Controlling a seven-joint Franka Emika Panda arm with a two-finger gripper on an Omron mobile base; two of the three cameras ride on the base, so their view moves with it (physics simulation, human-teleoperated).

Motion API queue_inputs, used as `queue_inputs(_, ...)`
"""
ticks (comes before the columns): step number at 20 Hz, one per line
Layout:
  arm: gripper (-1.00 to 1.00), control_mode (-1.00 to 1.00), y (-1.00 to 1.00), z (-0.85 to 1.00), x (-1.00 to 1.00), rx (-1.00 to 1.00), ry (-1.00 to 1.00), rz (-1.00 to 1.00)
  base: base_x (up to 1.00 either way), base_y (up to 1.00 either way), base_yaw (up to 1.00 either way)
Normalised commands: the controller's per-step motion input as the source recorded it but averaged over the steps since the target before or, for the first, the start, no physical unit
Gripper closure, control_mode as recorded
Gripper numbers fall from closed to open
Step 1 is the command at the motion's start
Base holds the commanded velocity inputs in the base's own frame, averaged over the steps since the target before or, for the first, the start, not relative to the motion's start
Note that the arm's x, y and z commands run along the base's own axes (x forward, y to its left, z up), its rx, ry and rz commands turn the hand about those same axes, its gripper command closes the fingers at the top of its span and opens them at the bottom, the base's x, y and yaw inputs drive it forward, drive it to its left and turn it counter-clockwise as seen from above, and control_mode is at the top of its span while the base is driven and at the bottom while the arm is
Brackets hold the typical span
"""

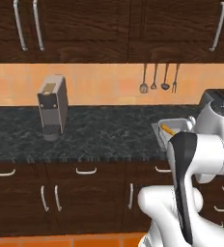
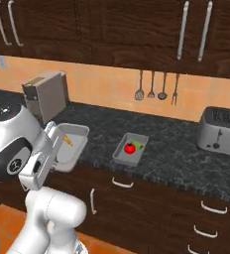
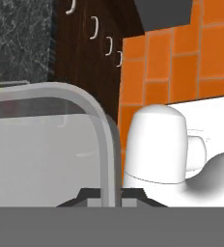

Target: Take the meat container that has the shrimp and place it on the second highest rack of the freezer. Then take the vegetable container that has the tomato and lemon wedge and place it on the highest rack of the freezer.

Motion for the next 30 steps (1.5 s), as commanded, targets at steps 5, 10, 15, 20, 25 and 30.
queue_inputs(5, 1.00, 1.00, 0.00, 0.00, 0.00, 0.00, 0.00, 0.00, -0.02, 0.70, 0.81)
queue_inputs(10, 1.00, 1.00, 0.00, 0.00, 0.00, 0.00, 0.00, 0.00, 0.00, 0.52, 0.87)
queue_inputs(15, 1.00, 1.00, 0.00, 0.00, 0.00, 0.00, 0.00, 0.00, 0.00, 0.47, 0.89)
queue_inputs(20, 1.00, 1.00, 0.00, 0.00, 0.00, 0.00, 0.00, 0.00, -0.11, 0.12, 0.99)
queue_inputs(25, 1.00, 1.00, 0.00, 0.00, 0.00, 0.00, 0.00, 0.00, -0.10, 0.00, 1.00)
queue_inputs(30, 1.00, 1.00, 0.00, 0.00, 0.00, 0.00, 0.00, 0.00, -0.09, 0.00, 1.00)
